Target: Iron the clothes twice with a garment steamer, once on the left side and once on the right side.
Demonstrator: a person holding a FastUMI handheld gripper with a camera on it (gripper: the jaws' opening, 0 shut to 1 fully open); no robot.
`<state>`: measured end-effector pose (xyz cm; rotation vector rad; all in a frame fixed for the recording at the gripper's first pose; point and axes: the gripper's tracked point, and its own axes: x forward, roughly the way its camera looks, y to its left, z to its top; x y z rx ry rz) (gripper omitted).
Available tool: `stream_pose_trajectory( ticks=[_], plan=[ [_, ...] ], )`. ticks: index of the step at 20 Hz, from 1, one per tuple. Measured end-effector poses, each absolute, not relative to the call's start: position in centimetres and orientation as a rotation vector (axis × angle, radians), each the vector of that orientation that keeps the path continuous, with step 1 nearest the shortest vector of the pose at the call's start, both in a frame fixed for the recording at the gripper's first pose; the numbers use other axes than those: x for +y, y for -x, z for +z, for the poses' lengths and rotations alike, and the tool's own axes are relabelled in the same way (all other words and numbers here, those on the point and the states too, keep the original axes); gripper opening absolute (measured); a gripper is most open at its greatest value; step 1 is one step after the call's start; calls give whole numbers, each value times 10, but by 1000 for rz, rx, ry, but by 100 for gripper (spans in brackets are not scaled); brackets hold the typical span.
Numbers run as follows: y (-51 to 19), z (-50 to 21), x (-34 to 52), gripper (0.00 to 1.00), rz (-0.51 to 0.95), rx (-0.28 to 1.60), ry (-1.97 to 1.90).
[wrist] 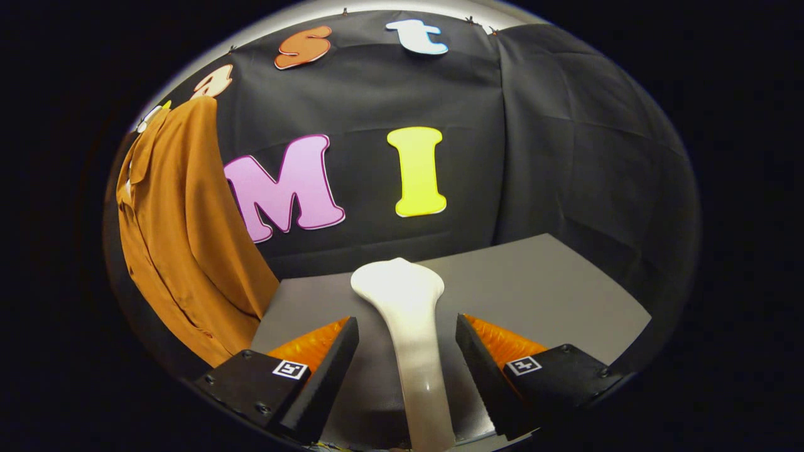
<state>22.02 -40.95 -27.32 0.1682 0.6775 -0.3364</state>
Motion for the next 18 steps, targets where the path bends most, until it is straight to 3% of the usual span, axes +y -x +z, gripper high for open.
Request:
stream_pose_trajectory(
  ticks=[12,16,18],
  plan=[
    [-214,-311,-418,97,-362,892,-181],
    [-213,-313,-420,91,-356,920,-169],
    [-216,-312,-421,83,-353,935,-156]
  ],
)
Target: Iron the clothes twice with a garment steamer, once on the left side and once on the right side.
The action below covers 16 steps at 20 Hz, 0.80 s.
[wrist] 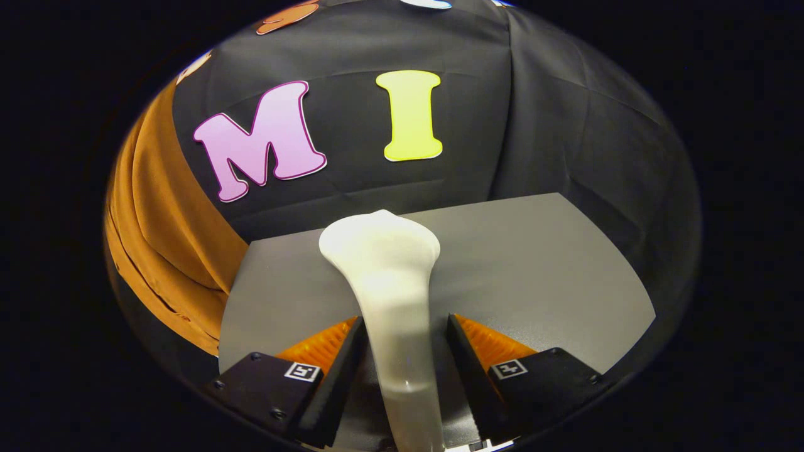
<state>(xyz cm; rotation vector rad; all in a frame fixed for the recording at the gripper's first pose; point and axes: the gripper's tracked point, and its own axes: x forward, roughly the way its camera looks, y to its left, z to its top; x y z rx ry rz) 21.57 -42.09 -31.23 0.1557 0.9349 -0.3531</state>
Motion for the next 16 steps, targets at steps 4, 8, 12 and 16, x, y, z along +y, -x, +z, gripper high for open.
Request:
stream_pose_trajectory(
  ticks=[4,8,12,16],
  plan=[
    [-224,-323,-417,51,-336,943,-134],
    [-223,-315,-420,44,-333,919,-118],
    [-223,-300,-426,44,-365,839,-168],
    [-218,-270,-427,43,-398,741,-180]
  ],
)
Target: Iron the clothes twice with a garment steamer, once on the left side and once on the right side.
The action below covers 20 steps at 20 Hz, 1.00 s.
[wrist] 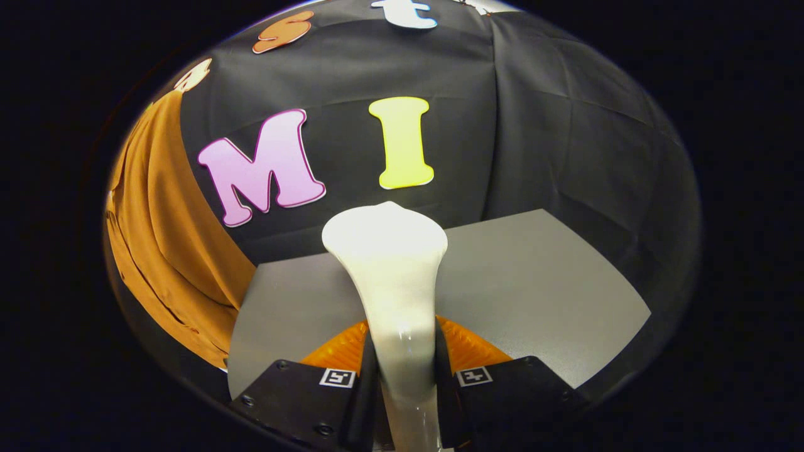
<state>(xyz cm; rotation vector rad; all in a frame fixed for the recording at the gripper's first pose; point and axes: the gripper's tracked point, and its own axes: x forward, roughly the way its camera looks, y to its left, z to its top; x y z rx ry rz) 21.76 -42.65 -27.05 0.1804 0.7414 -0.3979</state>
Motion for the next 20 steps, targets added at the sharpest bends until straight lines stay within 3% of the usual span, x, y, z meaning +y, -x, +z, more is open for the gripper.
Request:
stream_pose_trajectory(
  ticks=[10,20],
  plan=[
    [-163,-212,-371,43,-449,622,-156],
    [-135,-164,-260,43,-431,531,-114]
  ],
)
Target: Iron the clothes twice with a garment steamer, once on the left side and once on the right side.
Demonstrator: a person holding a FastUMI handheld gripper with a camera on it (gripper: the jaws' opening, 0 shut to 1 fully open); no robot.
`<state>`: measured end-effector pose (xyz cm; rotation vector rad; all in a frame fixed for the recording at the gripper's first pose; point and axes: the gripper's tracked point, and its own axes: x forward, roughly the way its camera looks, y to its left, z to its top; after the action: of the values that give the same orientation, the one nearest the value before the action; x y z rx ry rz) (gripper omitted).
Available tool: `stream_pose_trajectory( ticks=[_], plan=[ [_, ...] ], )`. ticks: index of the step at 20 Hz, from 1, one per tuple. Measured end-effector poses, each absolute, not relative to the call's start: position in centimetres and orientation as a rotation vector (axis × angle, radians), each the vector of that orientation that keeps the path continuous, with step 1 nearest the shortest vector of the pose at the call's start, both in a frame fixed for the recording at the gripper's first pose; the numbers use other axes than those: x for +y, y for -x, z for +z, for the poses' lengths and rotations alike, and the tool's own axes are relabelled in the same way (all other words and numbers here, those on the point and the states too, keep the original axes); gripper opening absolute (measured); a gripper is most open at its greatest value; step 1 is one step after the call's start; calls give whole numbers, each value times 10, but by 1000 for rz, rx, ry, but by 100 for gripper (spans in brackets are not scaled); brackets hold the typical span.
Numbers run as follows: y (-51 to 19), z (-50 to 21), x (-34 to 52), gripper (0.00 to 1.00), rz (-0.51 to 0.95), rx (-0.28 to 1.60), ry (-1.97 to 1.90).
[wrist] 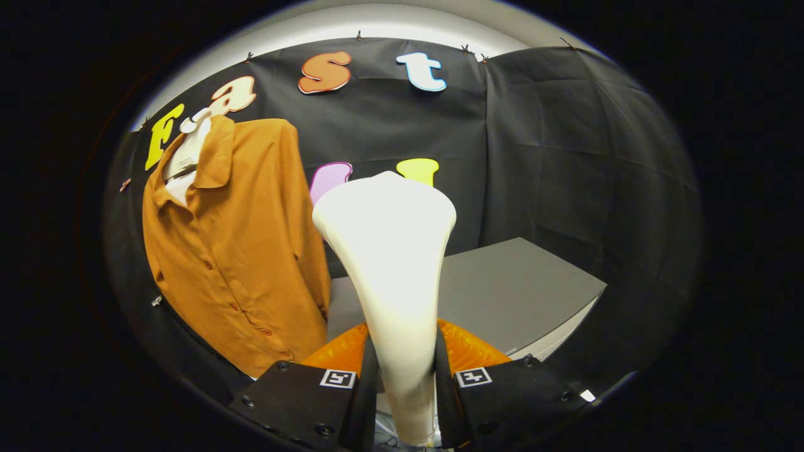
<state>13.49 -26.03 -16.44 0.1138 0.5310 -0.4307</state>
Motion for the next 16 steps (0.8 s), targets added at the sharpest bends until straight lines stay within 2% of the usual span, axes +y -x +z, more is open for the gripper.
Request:
stream_pose_trajectory(
  ticks=[9,16],
  plan=[
    [-140,-142,-135,43,-356,480,-71],
    [-176,-143,-88,43,-346,470,-64]
  ],
)
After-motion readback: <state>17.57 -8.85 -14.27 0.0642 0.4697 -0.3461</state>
